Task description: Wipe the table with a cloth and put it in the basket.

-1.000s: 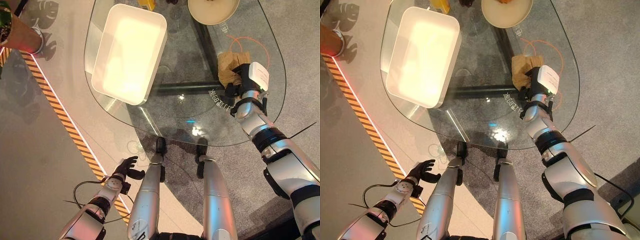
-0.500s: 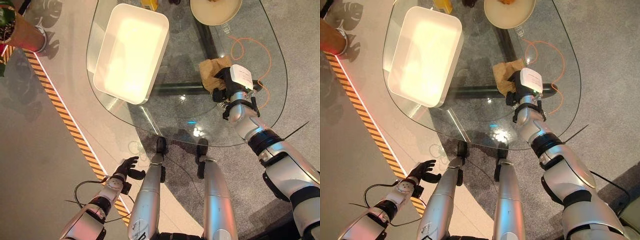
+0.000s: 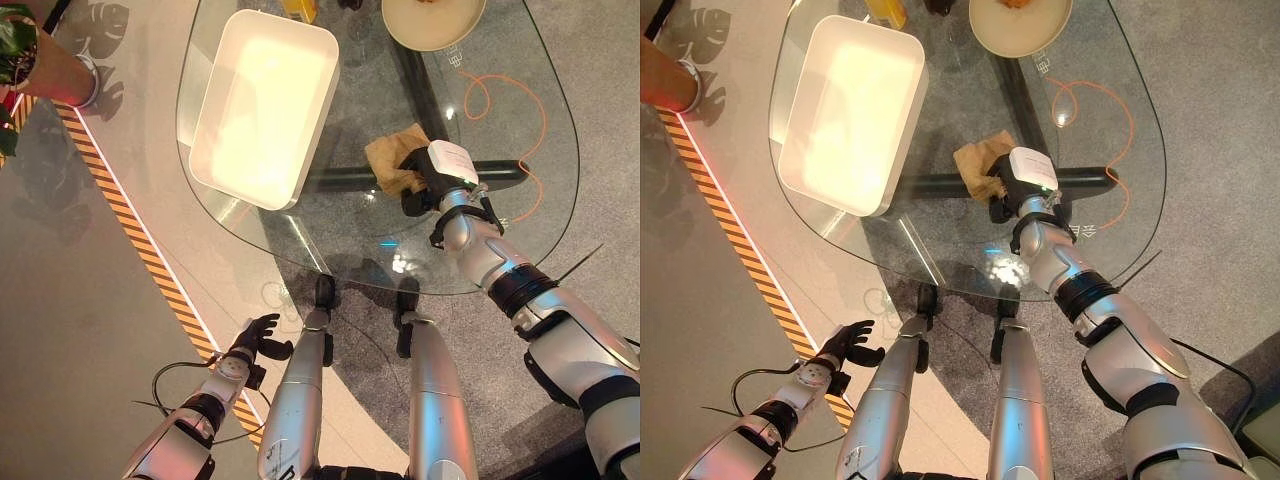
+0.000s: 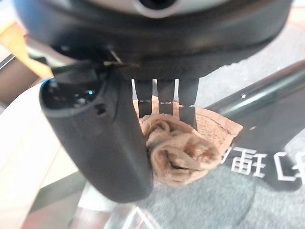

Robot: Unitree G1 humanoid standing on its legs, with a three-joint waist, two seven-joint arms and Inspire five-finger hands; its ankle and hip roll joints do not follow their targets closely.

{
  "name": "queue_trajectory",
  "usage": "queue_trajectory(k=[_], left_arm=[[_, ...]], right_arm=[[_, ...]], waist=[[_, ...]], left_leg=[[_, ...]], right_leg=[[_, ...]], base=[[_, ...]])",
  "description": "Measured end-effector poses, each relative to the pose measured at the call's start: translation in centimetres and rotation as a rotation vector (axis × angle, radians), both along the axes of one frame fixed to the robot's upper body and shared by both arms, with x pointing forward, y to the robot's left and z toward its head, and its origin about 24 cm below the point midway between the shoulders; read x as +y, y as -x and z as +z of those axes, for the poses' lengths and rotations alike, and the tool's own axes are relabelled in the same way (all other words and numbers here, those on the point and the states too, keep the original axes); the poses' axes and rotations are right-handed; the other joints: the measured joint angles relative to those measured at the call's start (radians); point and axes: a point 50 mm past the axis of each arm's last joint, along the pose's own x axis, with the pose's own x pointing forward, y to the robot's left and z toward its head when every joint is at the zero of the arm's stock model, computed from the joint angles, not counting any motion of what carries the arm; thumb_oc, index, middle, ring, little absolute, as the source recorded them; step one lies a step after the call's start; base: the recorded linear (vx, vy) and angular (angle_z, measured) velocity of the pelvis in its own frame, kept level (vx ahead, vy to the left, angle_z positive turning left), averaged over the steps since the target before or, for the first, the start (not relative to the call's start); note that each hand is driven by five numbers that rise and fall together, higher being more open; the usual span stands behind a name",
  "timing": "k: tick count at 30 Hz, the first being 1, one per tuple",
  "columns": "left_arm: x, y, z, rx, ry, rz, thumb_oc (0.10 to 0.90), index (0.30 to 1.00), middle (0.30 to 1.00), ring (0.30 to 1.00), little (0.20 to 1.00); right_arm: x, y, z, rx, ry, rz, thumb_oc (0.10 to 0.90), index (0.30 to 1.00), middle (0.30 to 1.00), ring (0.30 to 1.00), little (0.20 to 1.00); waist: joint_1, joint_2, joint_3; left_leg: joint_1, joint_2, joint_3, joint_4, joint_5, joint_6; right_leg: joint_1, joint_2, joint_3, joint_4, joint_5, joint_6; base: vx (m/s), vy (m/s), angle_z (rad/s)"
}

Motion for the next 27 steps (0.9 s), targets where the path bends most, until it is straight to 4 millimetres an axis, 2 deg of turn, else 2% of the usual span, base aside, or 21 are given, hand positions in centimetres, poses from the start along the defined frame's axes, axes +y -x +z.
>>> queue_trajectory(k=[4,9,12,15,27], left_arm=[[-0.1,-0.1,0.1,-0.003,0.001,-0.003,0.800,0.900,0.900,0.900,0.900],[-0.2,-0.1,0.1,-0.008,0.004,-0.006,0.800,0.900,0.900,0.900,0.900],[-0.3,-0.2,0.2,-0.010,0.006,-0.008,0.800,0.900,0.900,0.900,0.900],[-0.5,-0.3,0.2,-0.015,0.011,-0.013,0.800,0.900,0.900,0.900,0.900],[-0.5,-0.3,0.3,-0.017,0.013,-0.015,0.800,0.900,0.900,0.900,0.900]], right_arm=[[2.0,0.5,-1.3,0.060,0.023,0.097,0.100,0.300,0.300,0.300,0.200],[5.3,1.9,-4.4,0.187,0.048,0.260,0.100,0.300,0.300,0.300,0.200],[6.5,2.6,-5.7,0.242,0.061,0.308,0.100,0.300,0.300,0.300,0.200],[6.5,3.0,-6.5,0.274,0.056,0.326,0.100,0.300,0.300,0.300,0.200],[6.4,3.0,-6.4,0.275,0.059,0.327,0.100,0.300,0.300,0.300,0.200]], waist=[[0.002,0.000,0.000],[0.009,0.000,0.000],[0.012,0.000,0.000],[0.018,0.001,0.001],[0.019,0.001,0.001]], left_leg=[[0.000,0.000,0.000,0.000,0.000,0.000],[-0.004,-0.007,-0.002,-0.002,0.000,-0.001],[-0.004,-0.010,-0.003,-0.010,0.003,0.001],[-0.004,-0.015,-0.003,-0.017,0.005,0.003],[-0.004,-0.018,-0.003,-0.017,0.006,0.004]], right_leg=[[-0.001,0.000,-0.001,0.004,-0.002,-0.001],[-0.008,-0.003,-0.002,0.016,-0.012,0.001],[-0.011,-0.007,-0.003,0.016,-0.013,0.001],[-0.013,-0.013,-0.003,0.016,-0.014,0.003],[-0.013,-0.017,-0.003,0.017,-0.015,0.005]], base=[[0.00,-0.002,0.01],[0.00,-0.001,0.03],[0.00,0.000,0.01],[0.01,0.000,0.03],[0.00,0.000,0.00]])
